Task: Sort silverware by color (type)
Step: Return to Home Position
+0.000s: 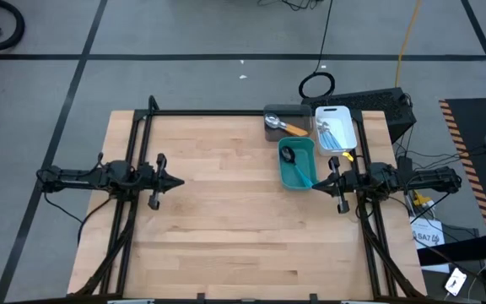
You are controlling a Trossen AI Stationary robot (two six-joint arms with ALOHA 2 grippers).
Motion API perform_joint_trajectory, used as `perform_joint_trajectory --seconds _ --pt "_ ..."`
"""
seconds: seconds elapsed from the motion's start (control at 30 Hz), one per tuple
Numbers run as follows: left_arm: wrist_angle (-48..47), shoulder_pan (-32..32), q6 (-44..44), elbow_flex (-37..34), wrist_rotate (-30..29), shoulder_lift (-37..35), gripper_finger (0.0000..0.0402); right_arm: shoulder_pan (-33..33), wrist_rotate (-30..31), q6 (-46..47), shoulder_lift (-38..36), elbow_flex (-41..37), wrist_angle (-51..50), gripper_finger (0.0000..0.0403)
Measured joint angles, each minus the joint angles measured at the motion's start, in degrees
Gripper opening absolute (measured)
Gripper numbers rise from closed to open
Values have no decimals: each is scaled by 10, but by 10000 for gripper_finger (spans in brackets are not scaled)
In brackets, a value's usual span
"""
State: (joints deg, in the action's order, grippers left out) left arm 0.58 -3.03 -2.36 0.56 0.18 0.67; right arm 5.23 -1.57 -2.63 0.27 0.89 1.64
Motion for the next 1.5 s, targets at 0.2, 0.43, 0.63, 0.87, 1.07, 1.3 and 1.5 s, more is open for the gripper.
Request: perform_joint_trajectory --seconds 0.2,0.43,0.63,0.87,1.07,1.3,1.5 --pt "-1 9 6 0 -2 0 1 0 0 0 0 0 1 0" --pt "-2 22 39 0 -8 0 1 0 0 0 0 0 1 0" --pt "-2 24 60 0 -9 0 1 0 0 0 0 0 2 0" --pt "-2 24 45 0 -9 0 1 0 0 0 0 0 2 0" --pt "-3 24 36 0 -9 0 1 0 0 0 0 0 2 0" --pt "-3 24 36 0 -9 0 1 0 0 0 0 0 2 0" --pt "-3 24 36 0 -9 0 1 0 0 0 0 0 2 0"
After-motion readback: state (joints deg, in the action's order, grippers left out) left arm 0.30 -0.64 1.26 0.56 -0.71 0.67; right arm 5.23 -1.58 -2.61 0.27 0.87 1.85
